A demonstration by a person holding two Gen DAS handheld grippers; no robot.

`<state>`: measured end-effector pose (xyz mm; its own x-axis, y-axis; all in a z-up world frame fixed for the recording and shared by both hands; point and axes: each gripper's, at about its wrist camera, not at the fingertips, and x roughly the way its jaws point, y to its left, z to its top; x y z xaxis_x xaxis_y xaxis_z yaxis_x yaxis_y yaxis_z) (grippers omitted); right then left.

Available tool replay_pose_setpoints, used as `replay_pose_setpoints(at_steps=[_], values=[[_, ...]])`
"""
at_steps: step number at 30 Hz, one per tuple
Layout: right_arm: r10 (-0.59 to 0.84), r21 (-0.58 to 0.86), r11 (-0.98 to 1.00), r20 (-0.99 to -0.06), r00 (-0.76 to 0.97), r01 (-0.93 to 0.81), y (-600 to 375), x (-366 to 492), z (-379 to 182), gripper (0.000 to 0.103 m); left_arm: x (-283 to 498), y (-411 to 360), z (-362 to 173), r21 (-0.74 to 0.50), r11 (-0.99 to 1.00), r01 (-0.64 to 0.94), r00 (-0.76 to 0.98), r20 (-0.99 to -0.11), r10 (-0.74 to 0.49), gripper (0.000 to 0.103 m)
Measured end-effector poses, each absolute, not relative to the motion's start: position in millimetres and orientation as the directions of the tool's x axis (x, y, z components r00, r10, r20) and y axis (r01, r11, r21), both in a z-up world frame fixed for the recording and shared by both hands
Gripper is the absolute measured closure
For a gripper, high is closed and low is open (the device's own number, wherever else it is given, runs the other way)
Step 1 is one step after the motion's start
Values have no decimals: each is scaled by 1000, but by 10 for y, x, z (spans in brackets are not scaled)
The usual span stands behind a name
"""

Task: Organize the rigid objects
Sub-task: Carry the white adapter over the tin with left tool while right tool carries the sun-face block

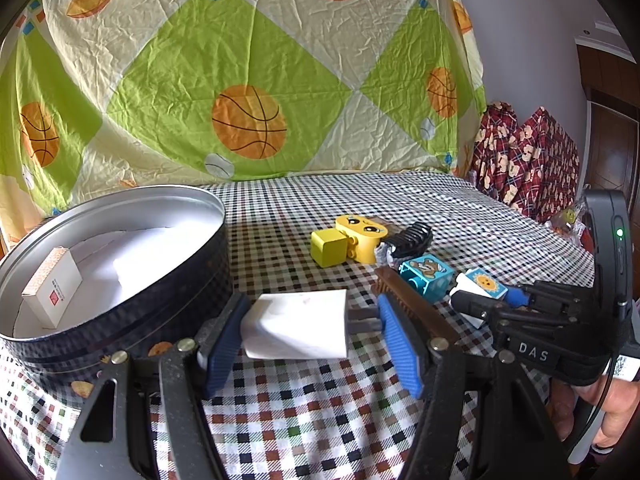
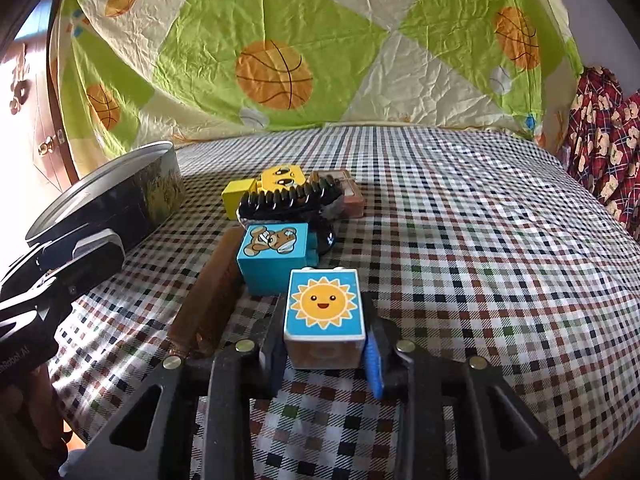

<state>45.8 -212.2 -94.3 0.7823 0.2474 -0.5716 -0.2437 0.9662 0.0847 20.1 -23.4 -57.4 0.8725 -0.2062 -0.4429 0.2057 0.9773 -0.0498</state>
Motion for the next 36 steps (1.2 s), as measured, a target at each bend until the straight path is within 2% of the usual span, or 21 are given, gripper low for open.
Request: replay_pose_setpoints(at_steps=[18, 29, 36], values=[[285, 76, 958, -375, 882, -277, -2123, 194, -727, 69, 78, -116, -545, -94, 983, 158, 912, -368, -182, 37], [317, 71, 948, -327, 890, -311, -2036, 117, -569, 69, -20, 5, -448, -89, 988, 128, 932, -329, -150, 37], [410, 98, 911, -343, 845, -401, -1790, 224, -361, 69, -72, 142, -282, -86, 991, 106, 946, -297, -127, 37]])
